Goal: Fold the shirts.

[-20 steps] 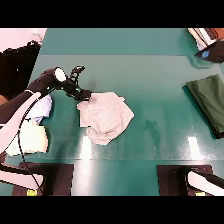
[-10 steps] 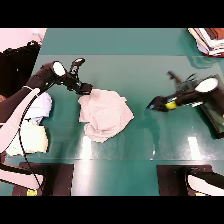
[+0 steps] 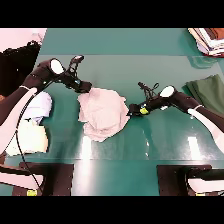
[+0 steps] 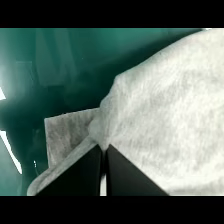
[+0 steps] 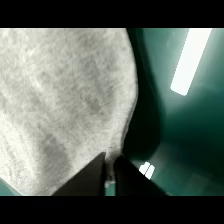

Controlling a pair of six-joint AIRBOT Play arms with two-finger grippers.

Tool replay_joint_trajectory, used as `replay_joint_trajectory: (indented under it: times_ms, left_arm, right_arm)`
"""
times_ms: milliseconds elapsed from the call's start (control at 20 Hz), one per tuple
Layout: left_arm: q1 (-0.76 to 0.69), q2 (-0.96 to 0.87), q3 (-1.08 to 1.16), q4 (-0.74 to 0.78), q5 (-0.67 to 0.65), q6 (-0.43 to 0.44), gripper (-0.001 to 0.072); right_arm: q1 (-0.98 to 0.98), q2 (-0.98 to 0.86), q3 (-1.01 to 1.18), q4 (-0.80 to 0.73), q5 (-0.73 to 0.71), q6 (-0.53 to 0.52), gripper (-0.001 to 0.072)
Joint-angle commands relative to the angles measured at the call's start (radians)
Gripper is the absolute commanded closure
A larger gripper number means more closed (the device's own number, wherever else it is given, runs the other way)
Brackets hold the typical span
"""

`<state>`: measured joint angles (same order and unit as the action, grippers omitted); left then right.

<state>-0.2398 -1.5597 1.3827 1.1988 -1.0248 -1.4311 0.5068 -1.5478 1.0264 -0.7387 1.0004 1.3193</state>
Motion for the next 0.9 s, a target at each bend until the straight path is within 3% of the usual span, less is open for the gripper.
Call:
replay_joint_trajectory:
  times_ms: [0, 150, 400, 550, 850]
  left_arm:
    - [0.0, 0.079, 0.001, 0.044, 0.002, 0.0, 0.0686]
    - [0.0, 0.23, 0.003, 0.065, 0.003, 0.0, 0.0685]
    - [0.0, 0.58, 0.079, 0.048, -0.069, -0.001, 0.0685]
    - [0.0, 0.75, 0.16, 0.048, -0.078, -0.002, 0.0685]
    - [0.0, 0.872, 0.31, -0.027, -0.116, -0.035, 0.0686]
  right_arm:
    - [0.013, -0.018, 0.063, 0.001, -0.006, -0.037, 0.0699]
    - [-0.02, 0.082, 0.13, -0.004, 0.006, -0.046, 0.07]
    - [-0.103, 0.308, 0.397, -0.088, 0.221, -0.044, 0.07]
    - [-0.146, 0.431, 0.563, -0.151, 0.261, -0.026, 0.07]
    - [-0.218, 0.57, 0.802, -0.286, 0.328, 0.066, 0.07]
